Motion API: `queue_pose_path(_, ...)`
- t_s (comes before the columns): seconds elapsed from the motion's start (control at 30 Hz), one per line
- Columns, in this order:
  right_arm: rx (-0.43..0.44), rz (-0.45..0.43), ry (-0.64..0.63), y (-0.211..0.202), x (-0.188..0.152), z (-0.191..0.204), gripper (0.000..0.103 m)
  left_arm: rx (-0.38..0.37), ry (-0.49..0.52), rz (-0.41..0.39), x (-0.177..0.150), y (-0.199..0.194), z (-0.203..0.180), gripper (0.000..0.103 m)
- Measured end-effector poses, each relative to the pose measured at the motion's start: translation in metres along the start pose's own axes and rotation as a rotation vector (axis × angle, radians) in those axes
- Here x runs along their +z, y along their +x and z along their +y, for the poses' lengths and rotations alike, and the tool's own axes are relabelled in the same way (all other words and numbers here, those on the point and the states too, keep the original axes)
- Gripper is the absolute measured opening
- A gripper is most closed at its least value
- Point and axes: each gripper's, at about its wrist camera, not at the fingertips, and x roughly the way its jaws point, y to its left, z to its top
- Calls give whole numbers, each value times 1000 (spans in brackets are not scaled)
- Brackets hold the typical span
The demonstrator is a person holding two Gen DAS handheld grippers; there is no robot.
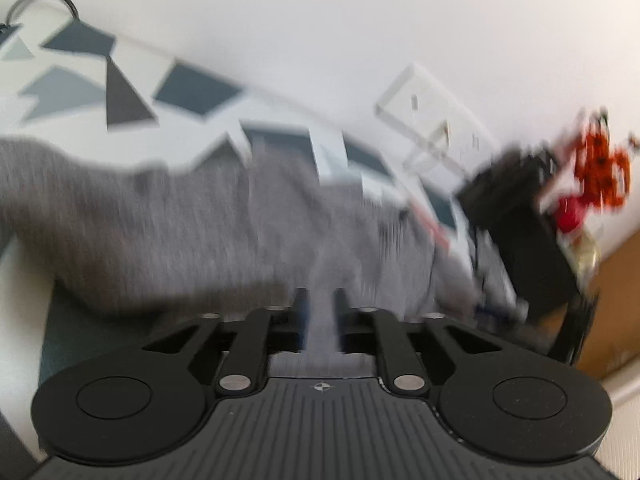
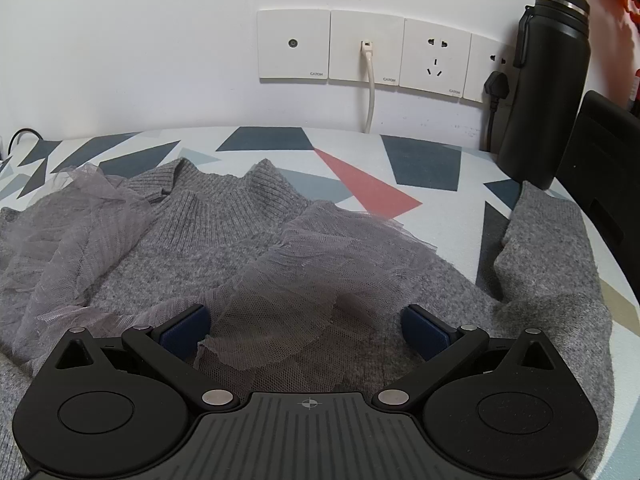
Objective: Fold clothes
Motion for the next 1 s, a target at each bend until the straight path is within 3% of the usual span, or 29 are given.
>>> queue_pose_path(0.03,0,0,0,0,0,0,102,20,9,-29,7,2,-2,71)
queue_pose_path(0.07,0,0,0,0,0,0,102,48,21,-57,13,5,-5,73)
queue_pose_path(0.13,-1,0,1,0,0,0,102,100,58,-93,27,15,-12,72)
queue_pose_path(0.3,-2,0,1,0,0,0,102,101,155,-63,55,48,-40,66)
queue_pose_path(0.4,-1,0,1,0,0,0,102,58,73,47,62,77,-43,59)
queue_pose_path(0.53,-2,0,1,0,-1,0,102,102,13,69,57,104,-40,58)
queue_pose_path(0.63,-1,-1,1,0,0,0,102,109,-18,30,55,113,-35,48)
queue_pose_path(0.7,-1,-1,1,0,0,0,102,108,-41,8,56,116,-28,33)
queue_pose_path(0.77,-1,-1,1,0,0,0,102,110,-59,-10,55,117,-22,9)
queue_pose_path(0.87,-1,-1,1,0,0,0,102,123,-62,-35,51,111,-15,4)
queue_pose_path(1.0,-1,-1,1,0,0,0,102,91,-43,-123,47,74,-8,2)
